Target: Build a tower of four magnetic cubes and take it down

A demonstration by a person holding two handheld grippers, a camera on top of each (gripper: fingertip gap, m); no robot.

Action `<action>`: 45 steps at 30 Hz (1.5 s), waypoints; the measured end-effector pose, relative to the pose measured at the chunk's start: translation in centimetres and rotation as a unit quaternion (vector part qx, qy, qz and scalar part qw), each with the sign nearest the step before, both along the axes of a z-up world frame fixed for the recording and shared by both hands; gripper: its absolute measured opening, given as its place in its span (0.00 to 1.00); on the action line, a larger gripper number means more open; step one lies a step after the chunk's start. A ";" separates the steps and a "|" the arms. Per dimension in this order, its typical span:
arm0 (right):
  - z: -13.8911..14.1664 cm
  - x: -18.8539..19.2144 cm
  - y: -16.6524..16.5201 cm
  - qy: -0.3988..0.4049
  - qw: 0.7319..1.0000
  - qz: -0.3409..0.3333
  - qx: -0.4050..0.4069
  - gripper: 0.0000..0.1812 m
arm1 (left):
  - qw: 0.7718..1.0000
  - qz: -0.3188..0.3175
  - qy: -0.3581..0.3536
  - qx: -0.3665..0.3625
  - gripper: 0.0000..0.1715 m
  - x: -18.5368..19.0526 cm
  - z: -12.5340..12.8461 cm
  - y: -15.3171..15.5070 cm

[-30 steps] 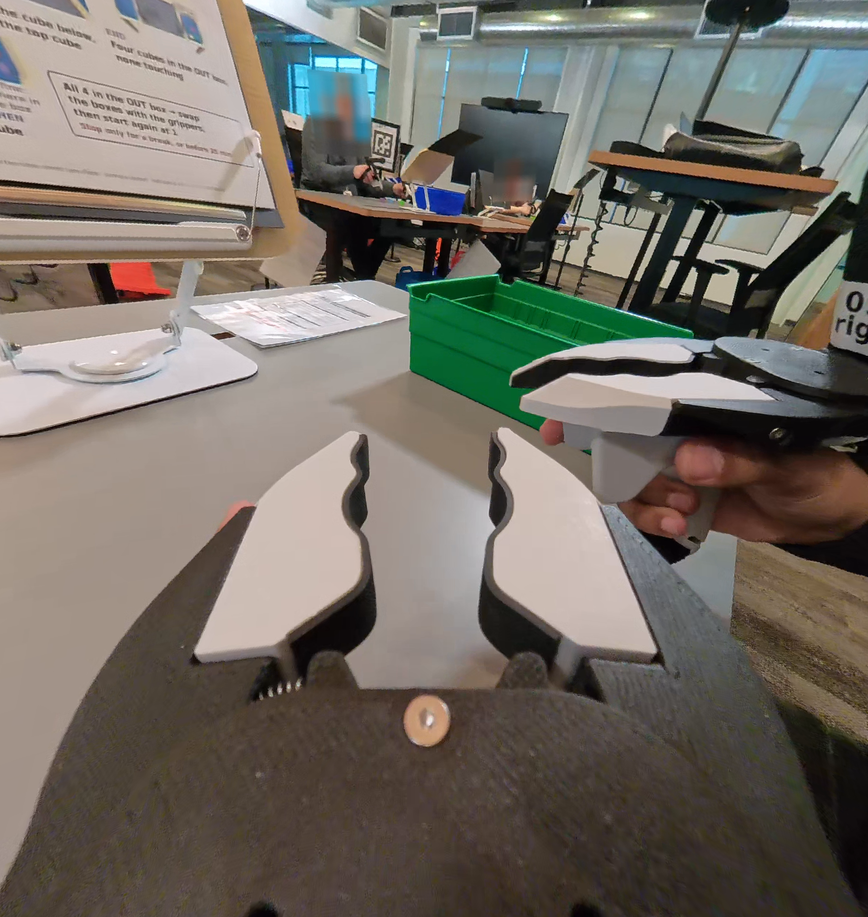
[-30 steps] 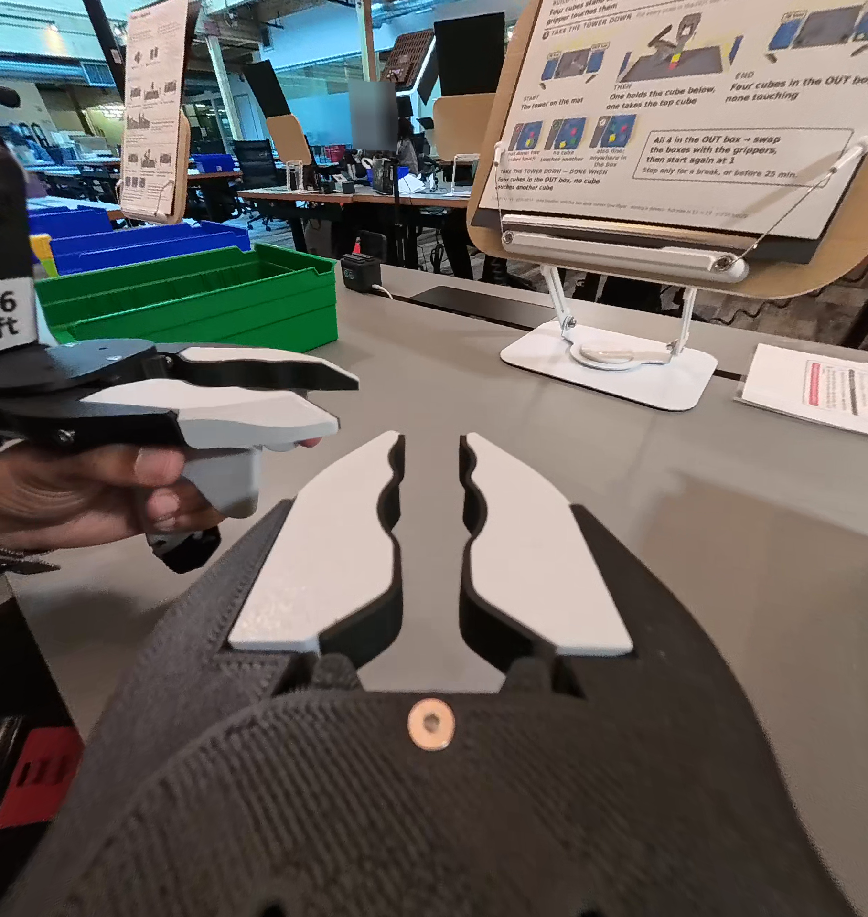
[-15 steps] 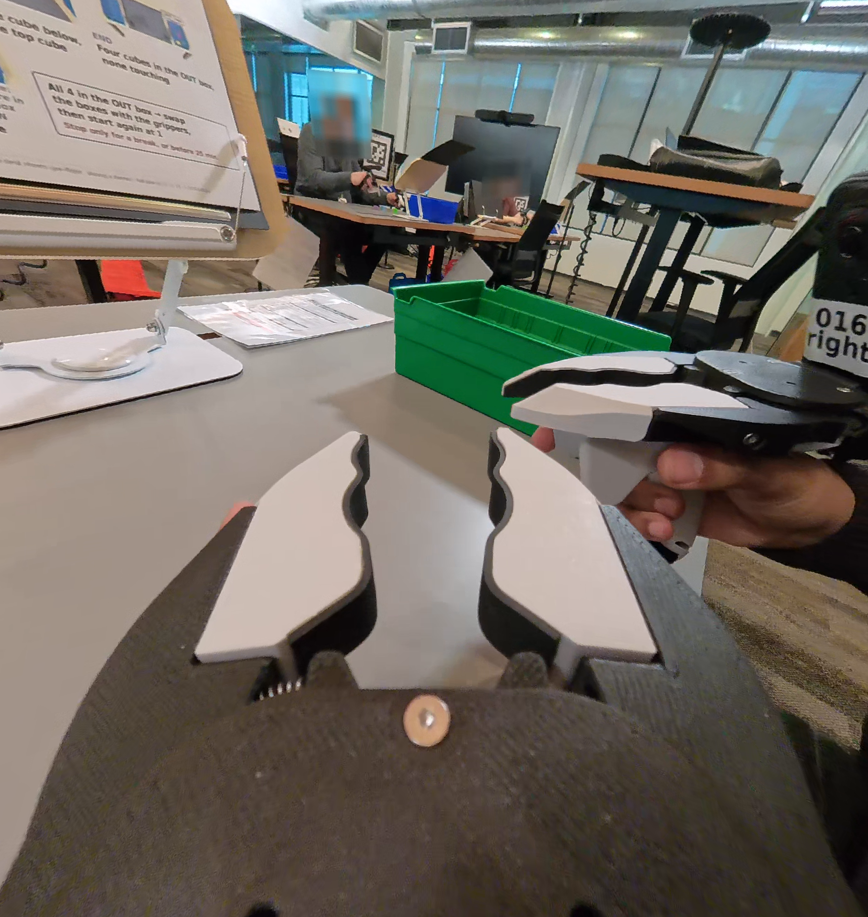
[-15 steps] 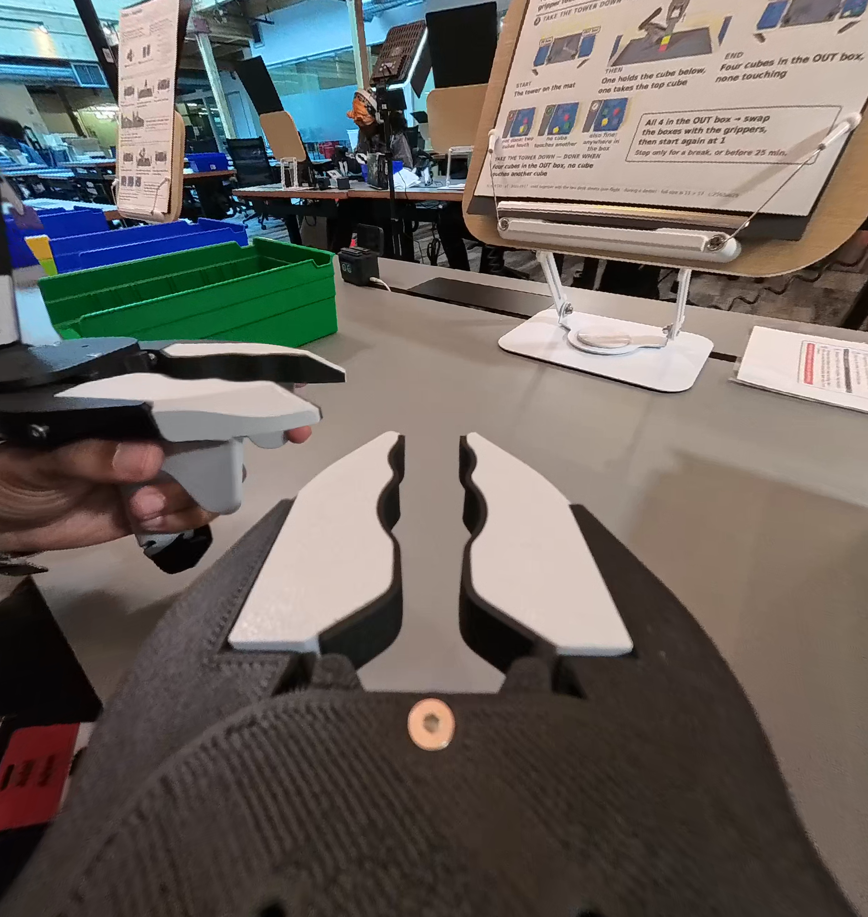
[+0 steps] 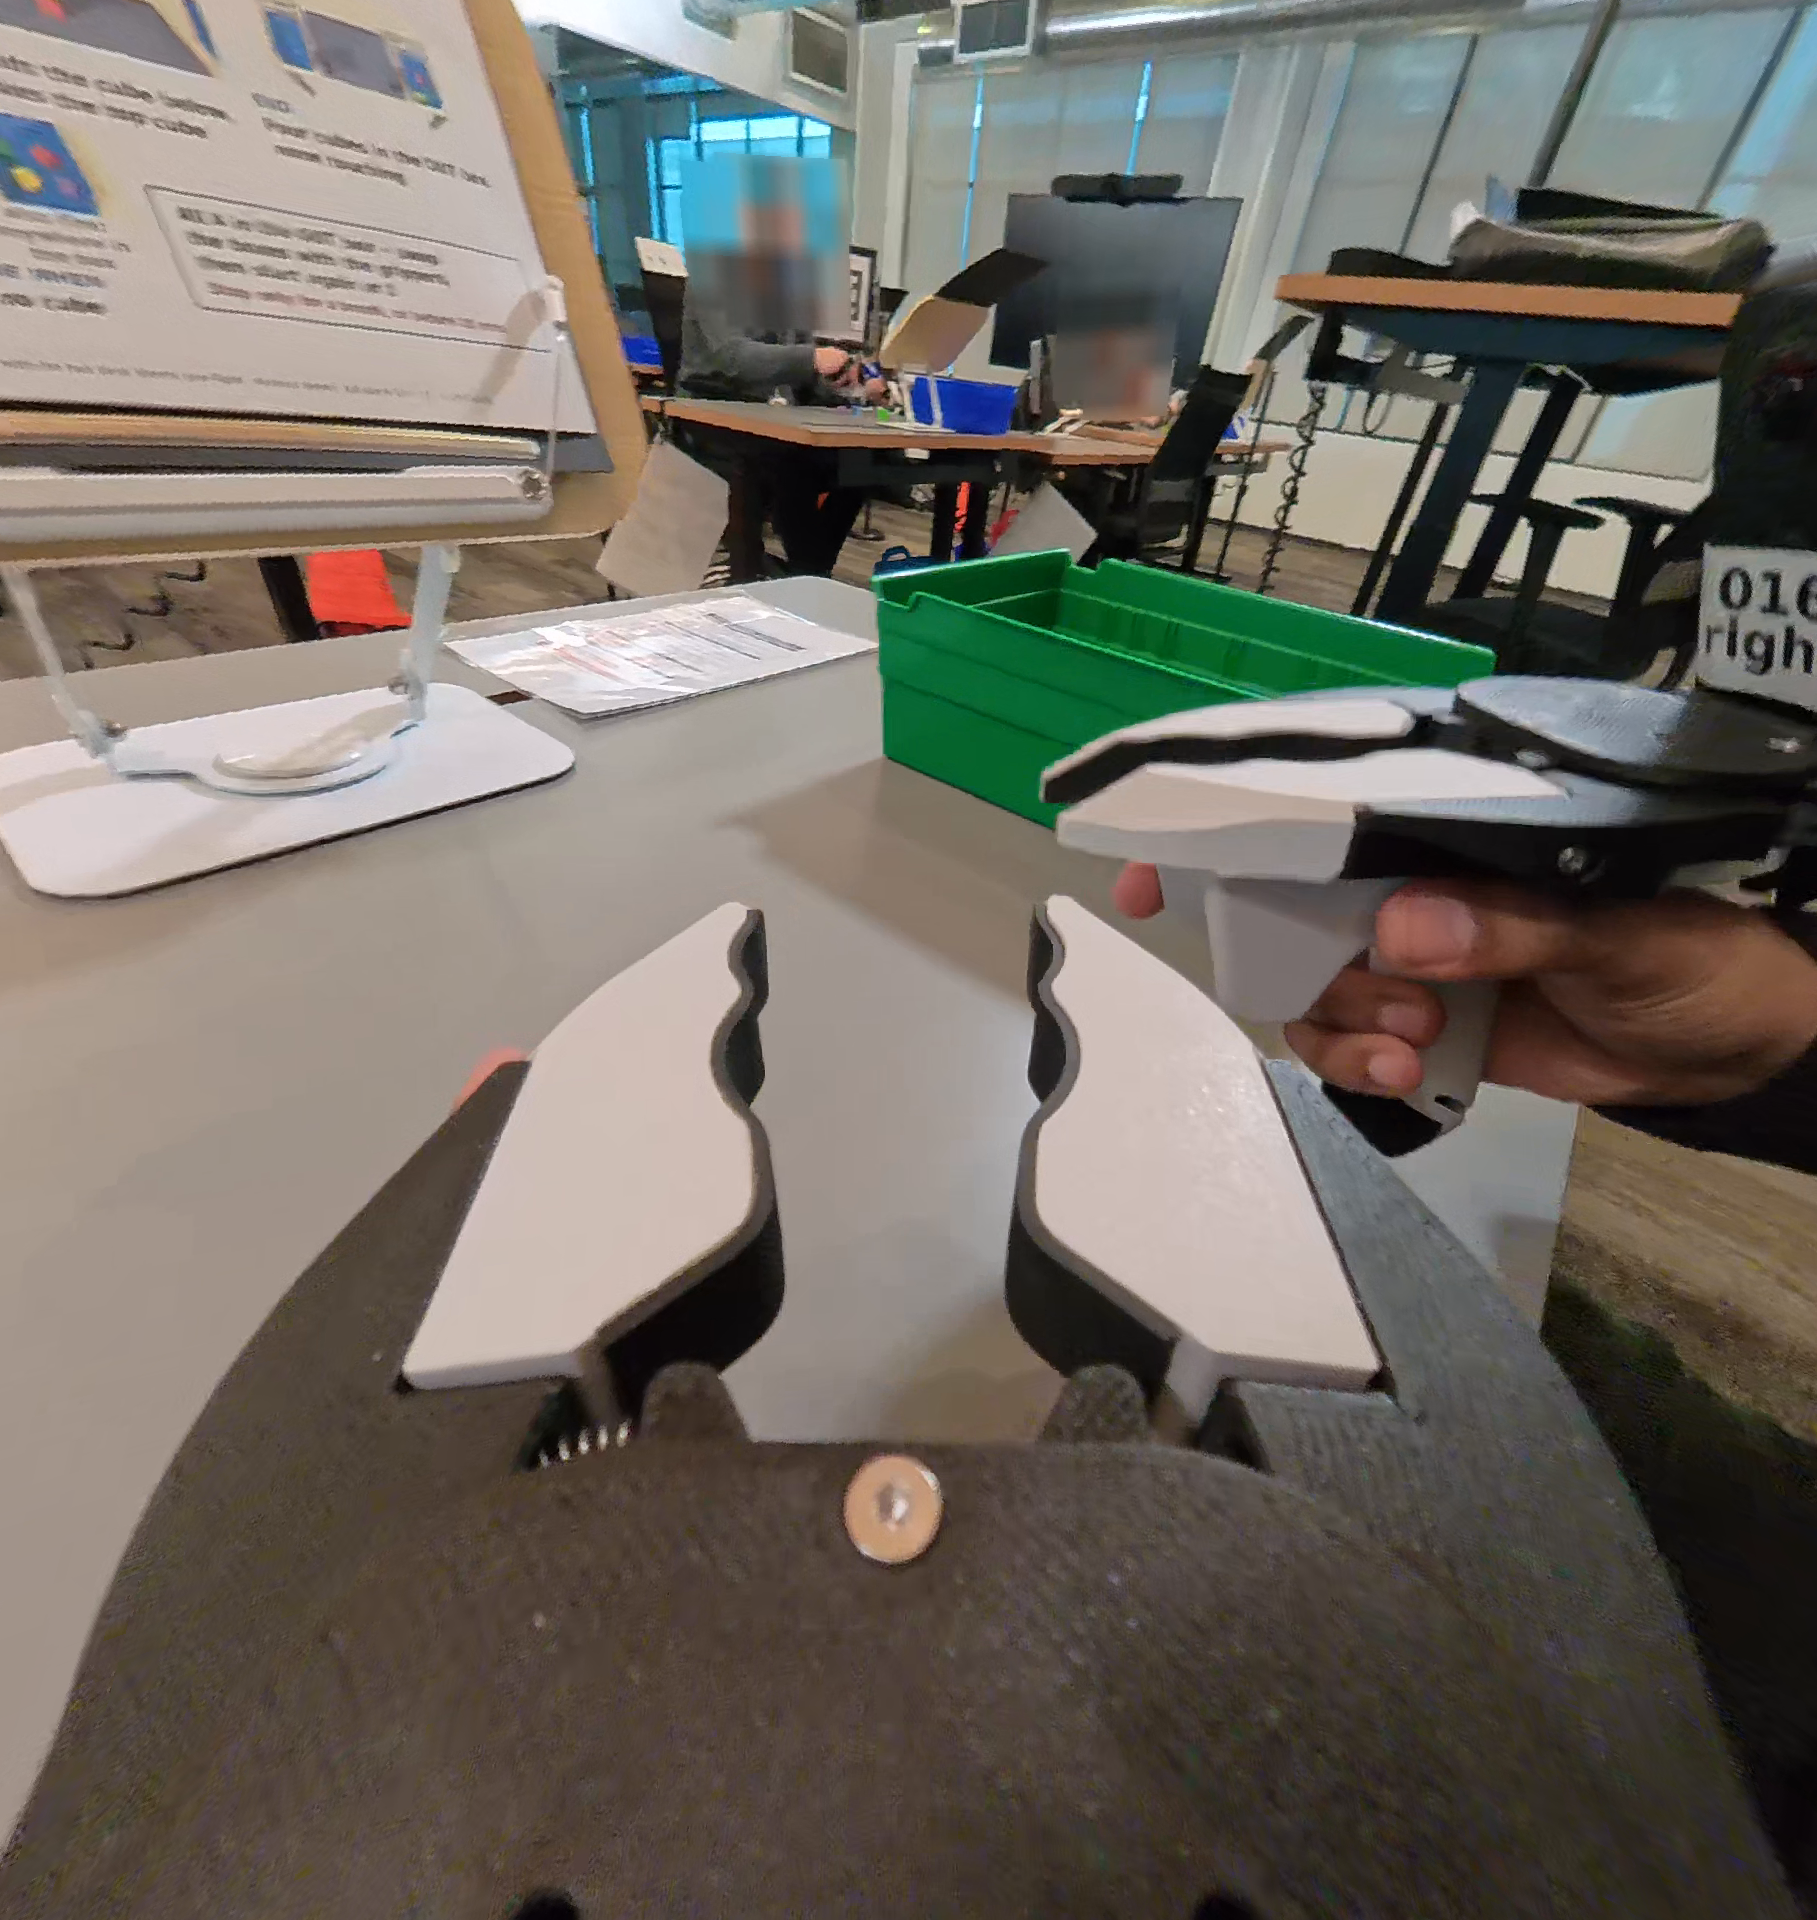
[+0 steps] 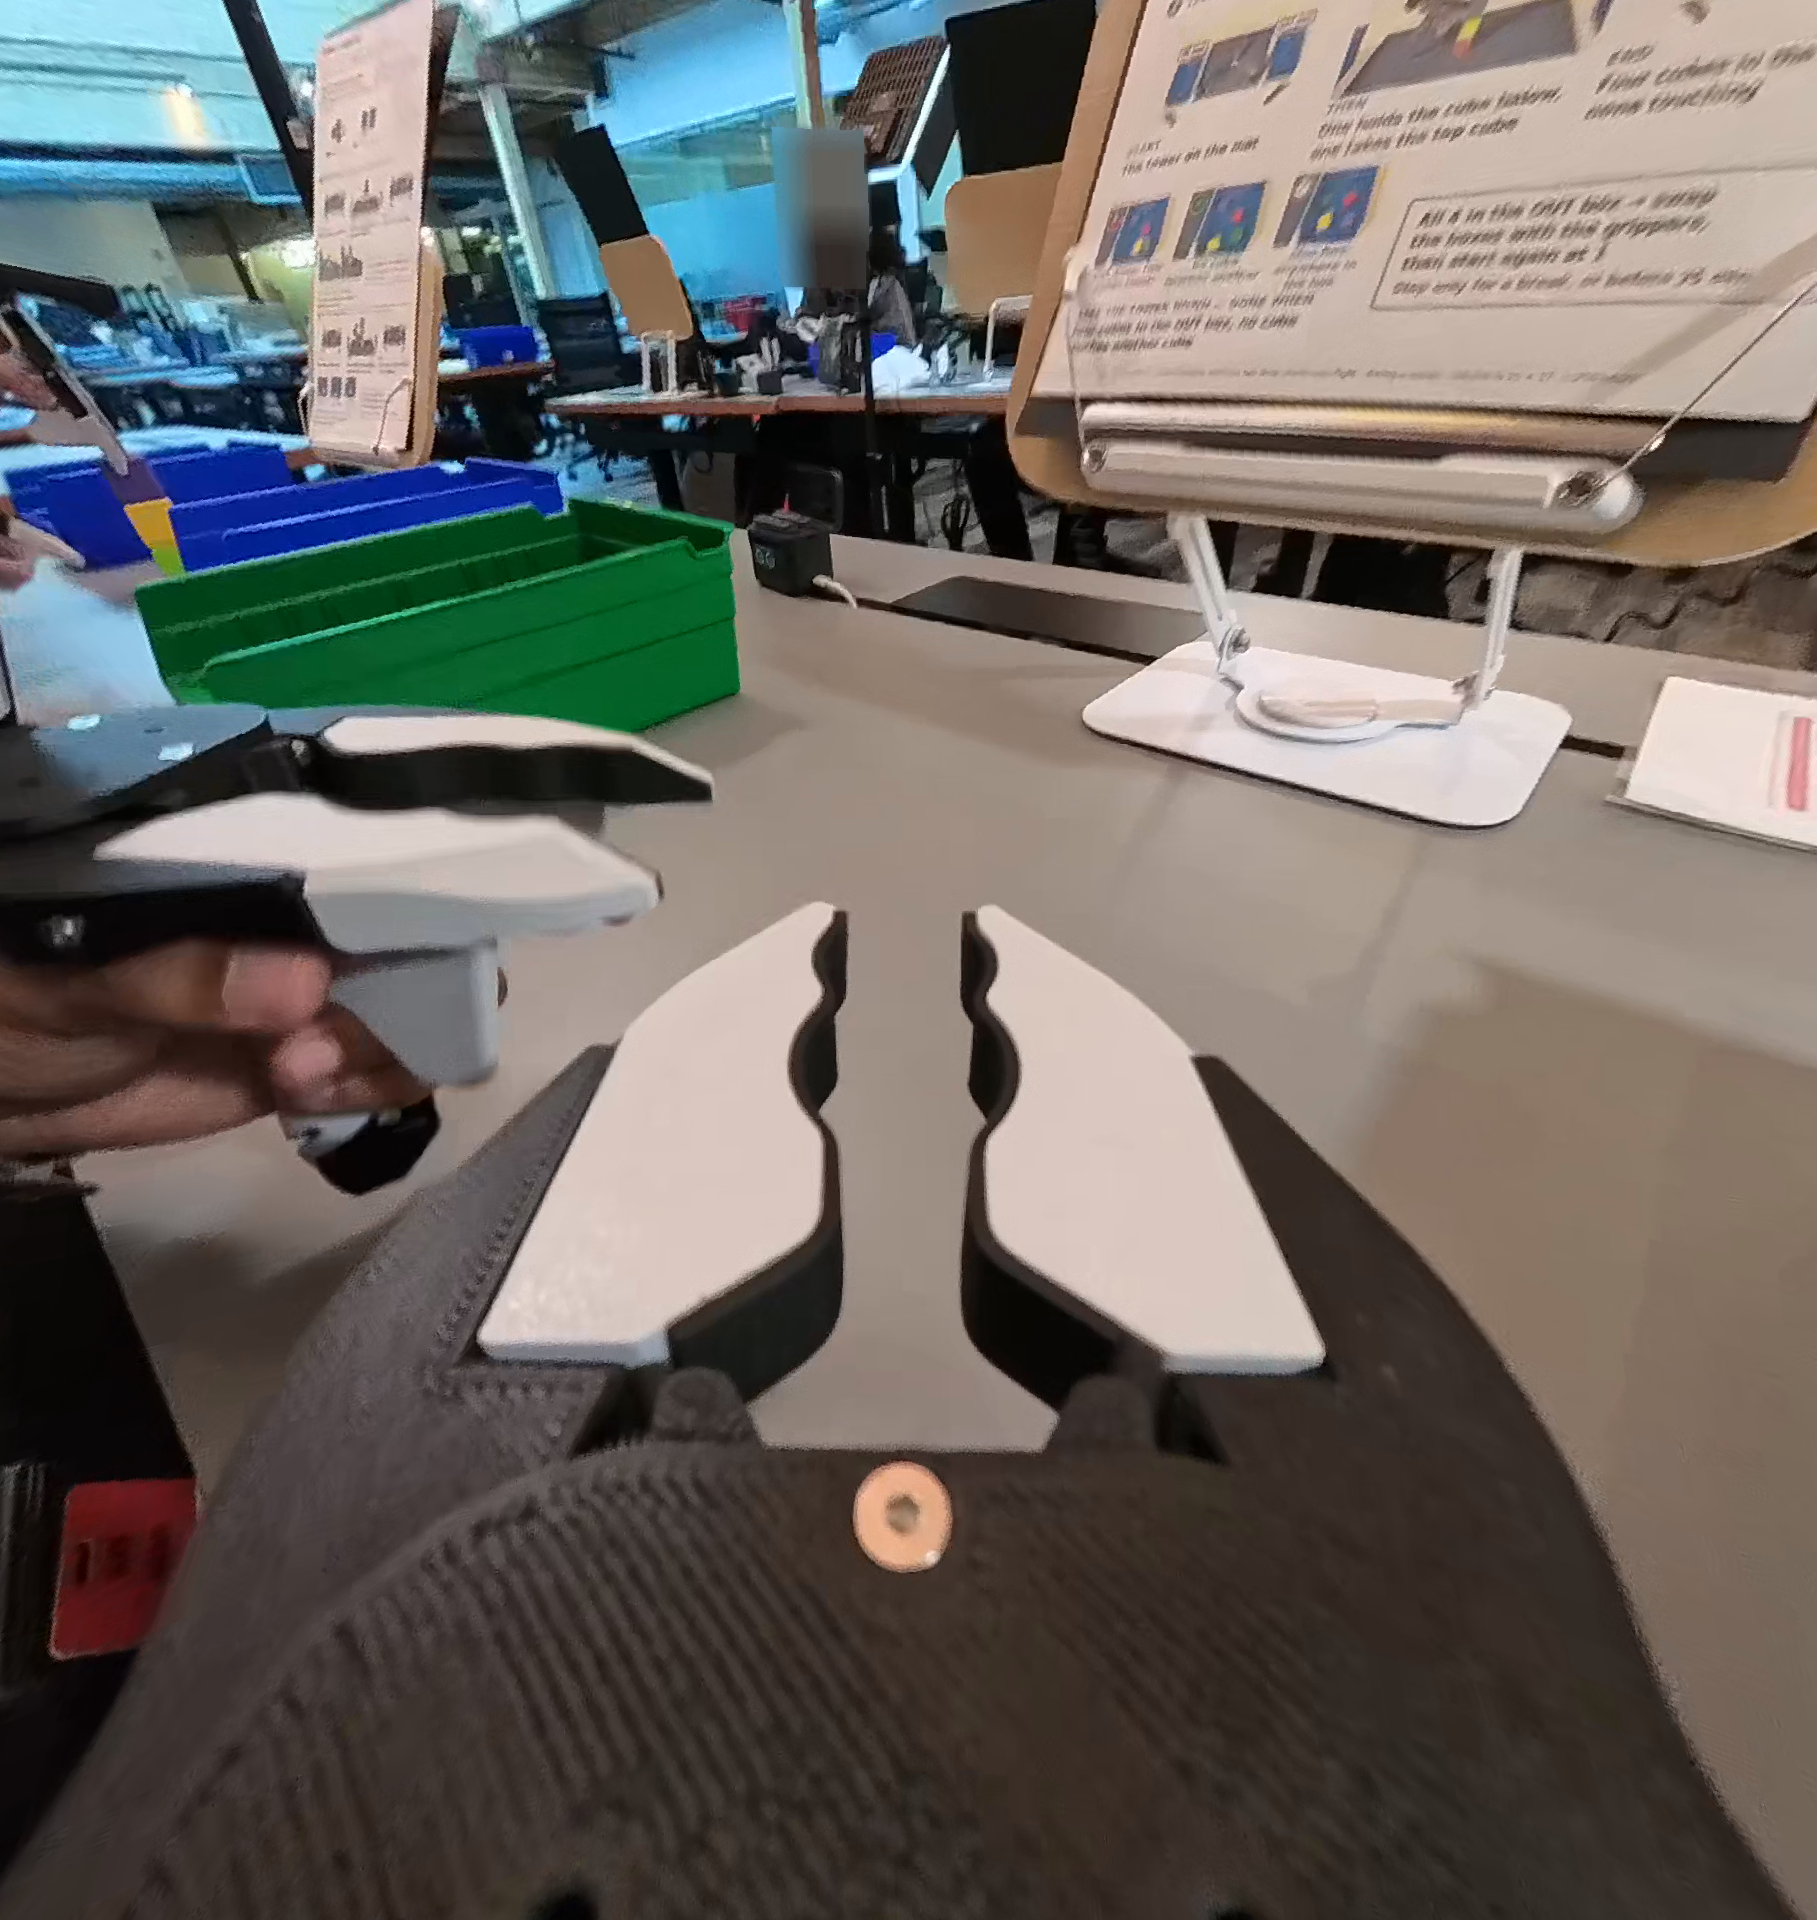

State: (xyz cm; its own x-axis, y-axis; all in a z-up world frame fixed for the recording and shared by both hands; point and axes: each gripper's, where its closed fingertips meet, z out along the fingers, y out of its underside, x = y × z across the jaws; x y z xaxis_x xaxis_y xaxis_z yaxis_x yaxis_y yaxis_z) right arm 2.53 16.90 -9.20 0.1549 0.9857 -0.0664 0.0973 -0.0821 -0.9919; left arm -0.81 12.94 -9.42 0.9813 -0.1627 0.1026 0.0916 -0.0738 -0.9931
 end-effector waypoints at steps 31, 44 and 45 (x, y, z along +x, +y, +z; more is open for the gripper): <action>12.4 16.3 19.3 -0.028 0.981 -0.183 0.062 0.21 | 0.994 -0.035 -0.085 -0.061 0.32 0.2 -1.1 -0.6; -6.4 28.5 30.2 -0.470 0.853 -0.158 -0.166 0.28 | 0.984 -0.106 -0.091 -0.110 0.35 3.0 -2.2 -2.4; -7.1 28.6 30.1 -0.480 0.845 -0.153 -0.179 0.24 | 0.984 -0.110 -0.086 -0.113 0.35 3.2 -2.3 -2.5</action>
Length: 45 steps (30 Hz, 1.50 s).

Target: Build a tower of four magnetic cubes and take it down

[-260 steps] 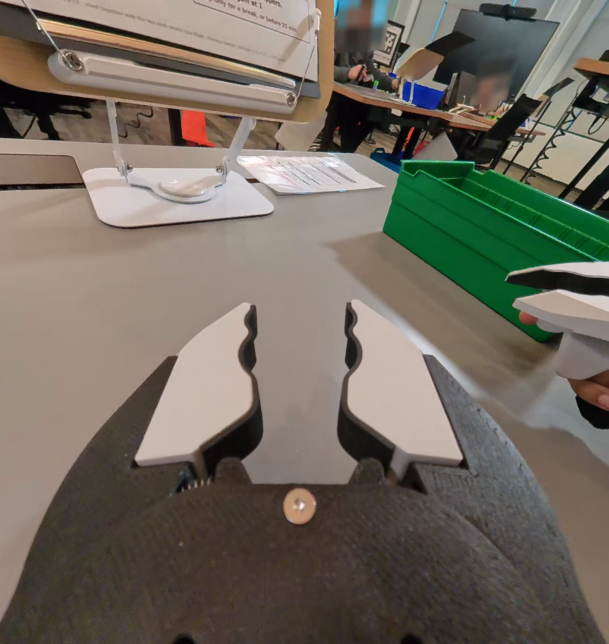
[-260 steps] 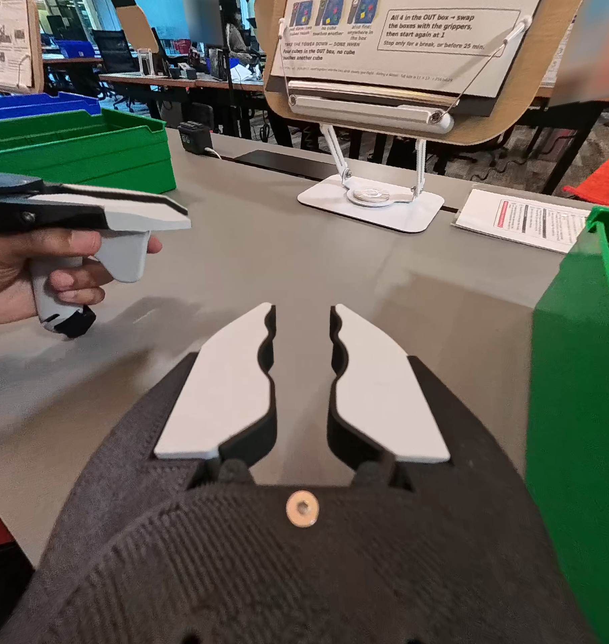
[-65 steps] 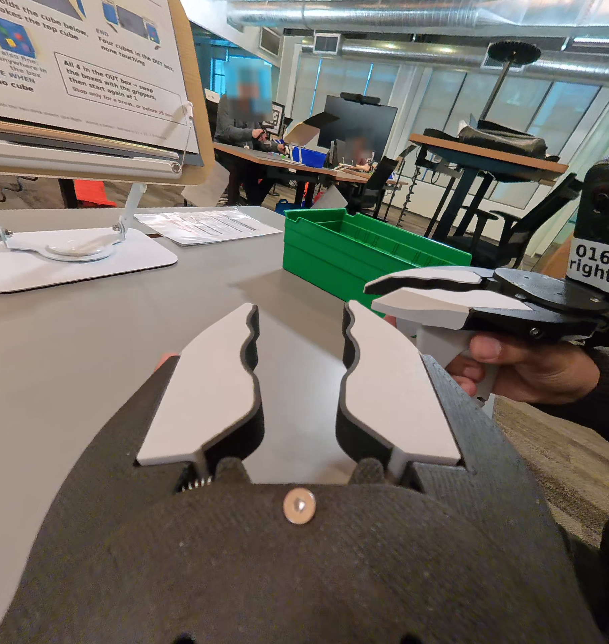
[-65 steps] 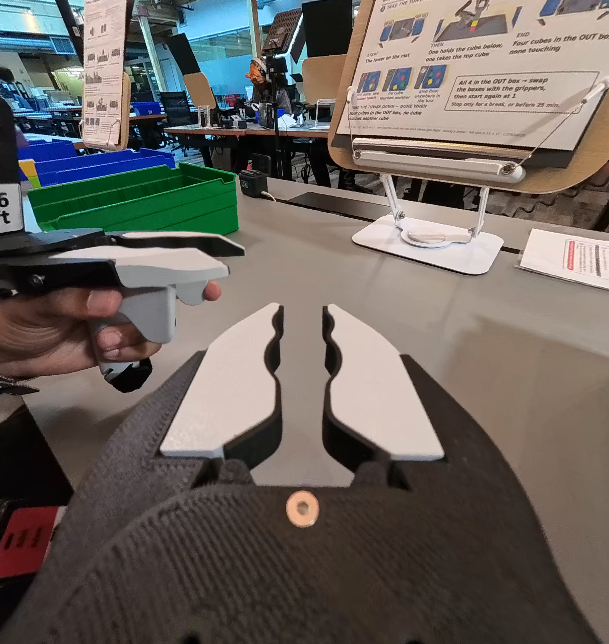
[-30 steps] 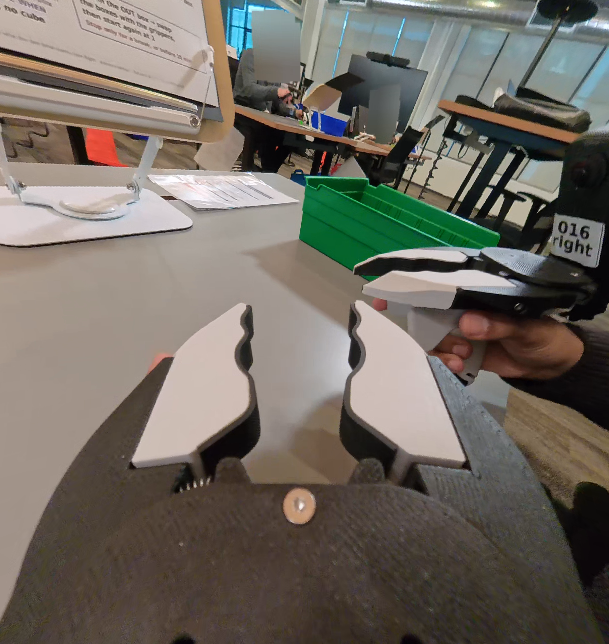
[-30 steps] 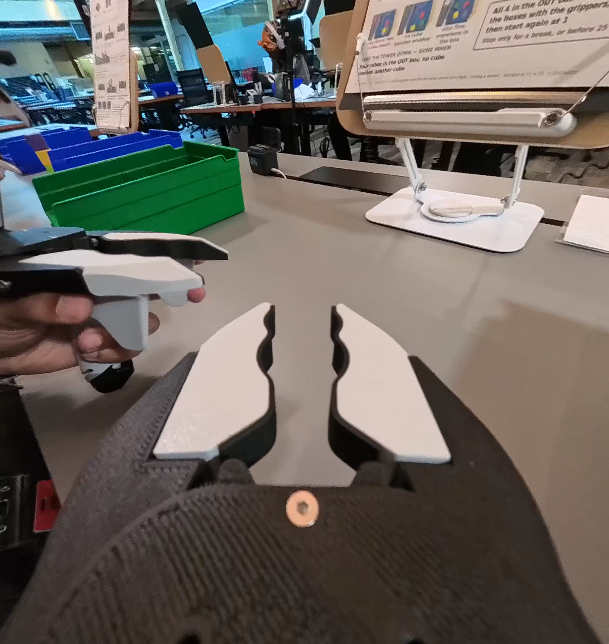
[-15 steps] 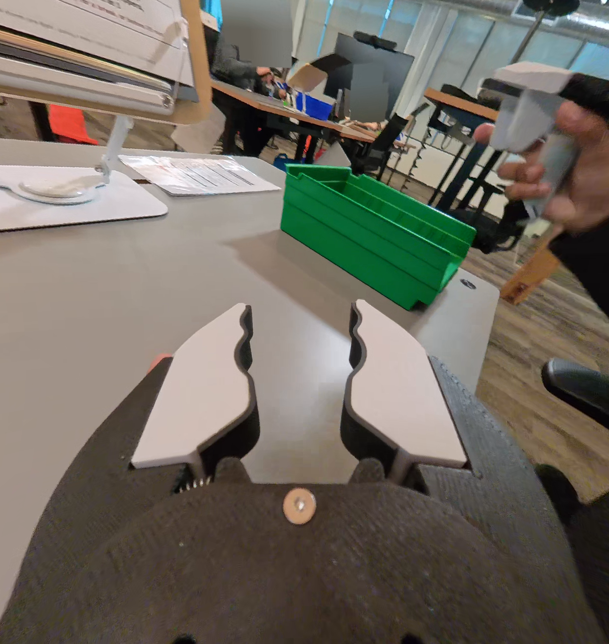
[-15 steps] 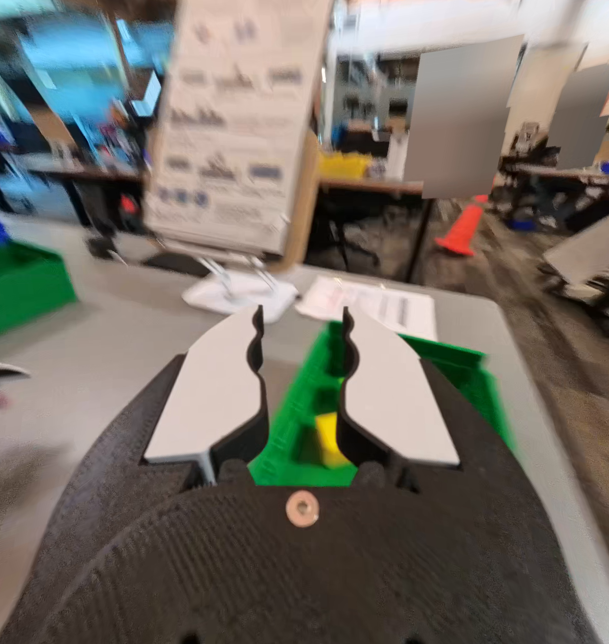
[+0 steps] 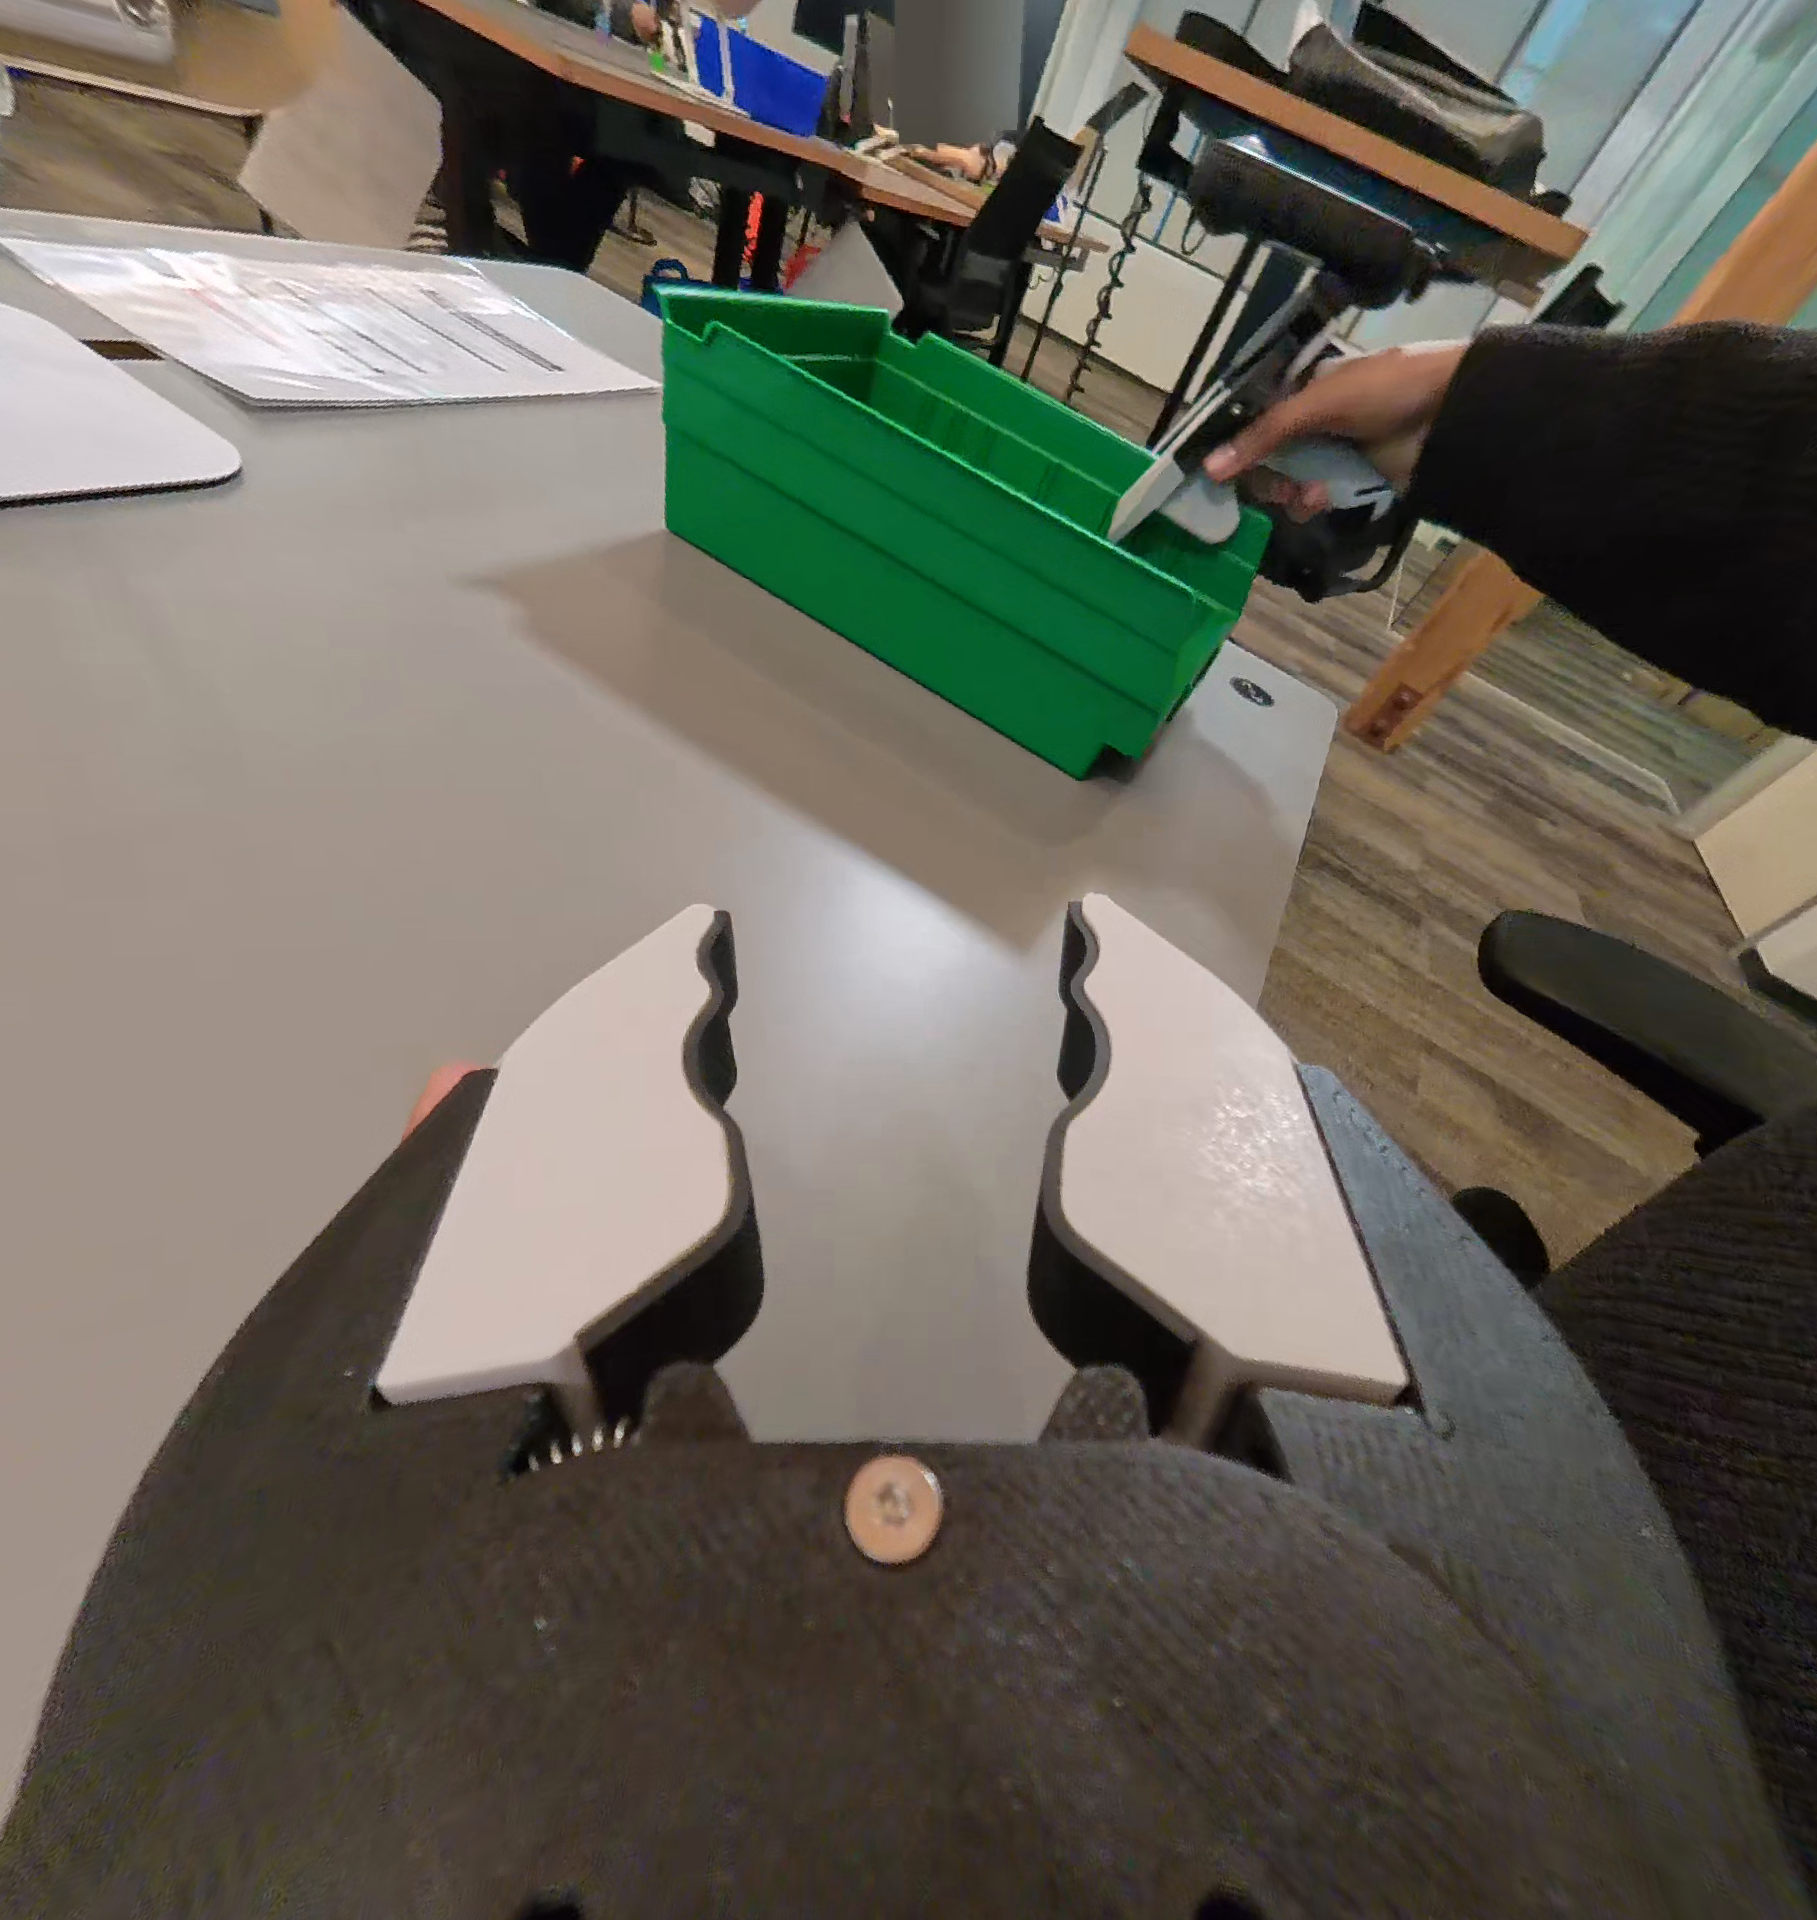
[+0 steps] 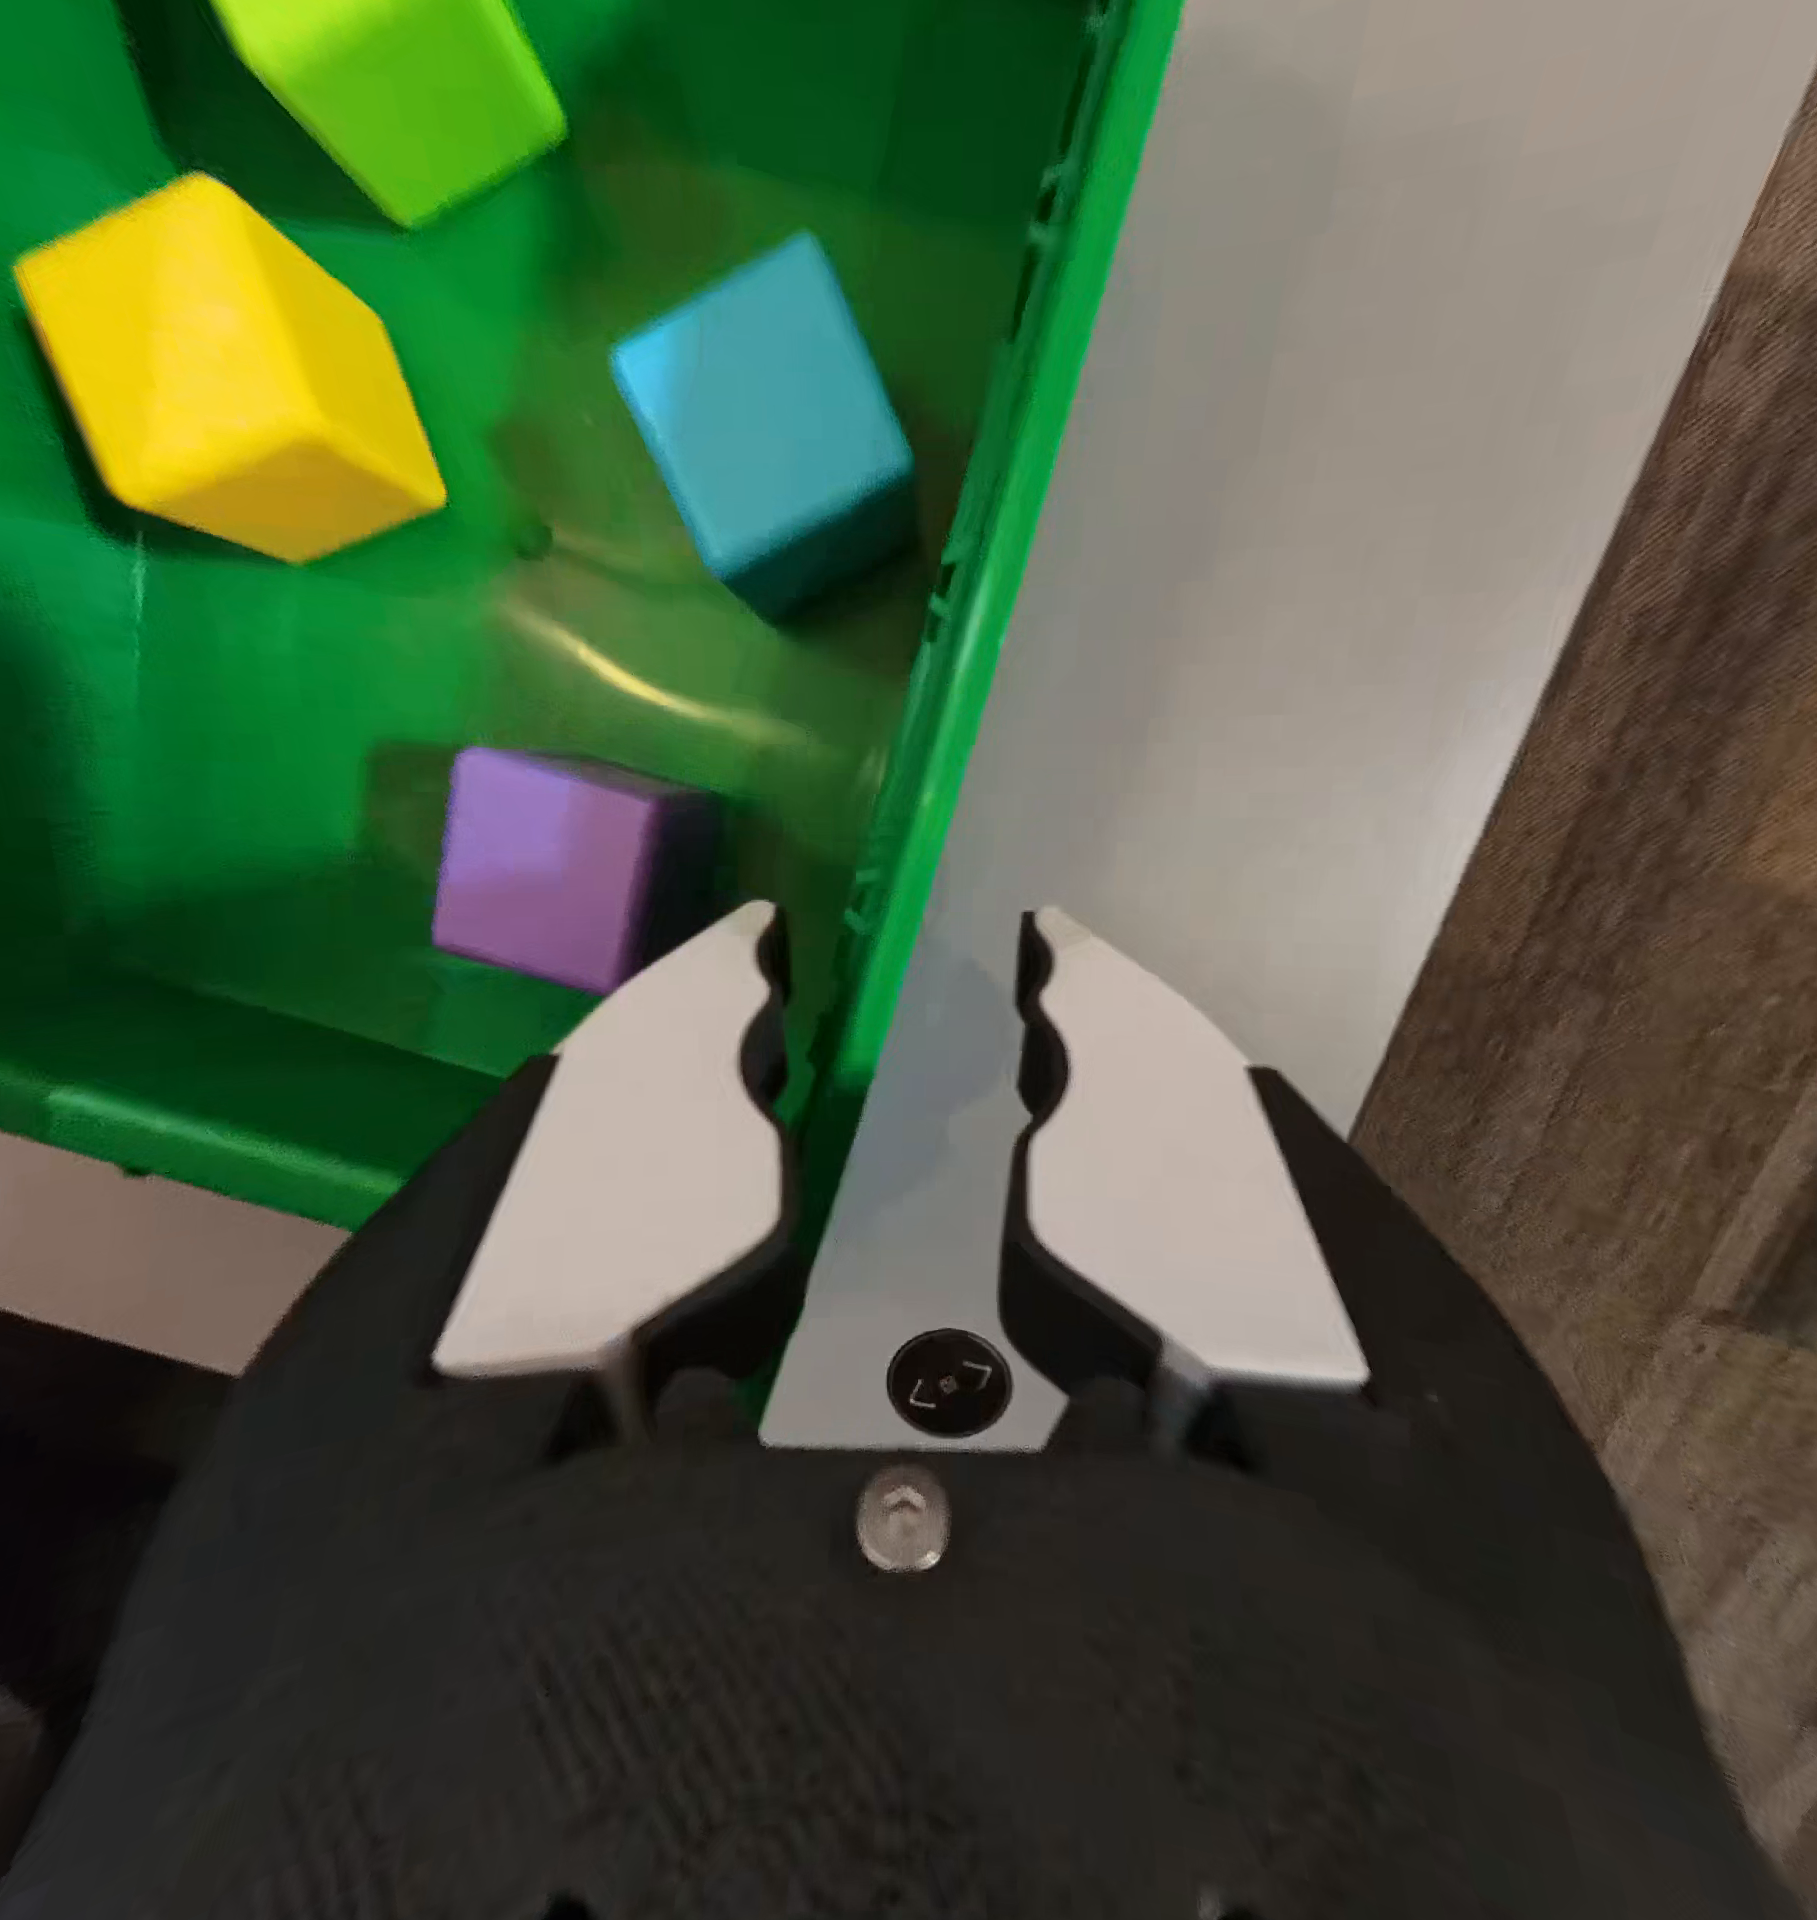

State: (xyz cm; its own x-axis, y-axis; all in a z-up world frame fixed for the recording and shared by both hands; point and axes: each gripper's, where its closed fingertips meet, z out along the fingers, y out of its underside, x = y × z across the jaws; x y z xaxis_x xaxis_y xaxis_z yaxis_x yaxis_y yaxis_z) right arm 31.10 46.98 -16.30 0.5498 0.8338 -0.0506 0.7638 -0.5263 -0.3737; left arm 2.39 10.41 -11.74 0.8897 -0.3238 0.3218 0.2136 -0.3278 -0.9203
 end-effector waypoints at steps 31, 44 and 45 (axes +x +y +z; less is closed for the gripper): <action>-1.0 -17.9 -14.6 0.021 0.994 0.057 -0.089 0.03 | 0.920 0.300 0.253 -0.007 0.49 -16.3 6.9 -6.2; -0.9 -36.3 -26.0 0.076 0.982 0.149 -0.093 0.04 | 0.821 0.460 0.292 -0.172 0.61 -31.0 0.1 -16.2; -0.9 -36.6 -26.7 0.078 0.981 0.154 -0.089 0.04 | 0.817 0.458 0.298 -0.183 0.61 -31.3 -0.3 -16.3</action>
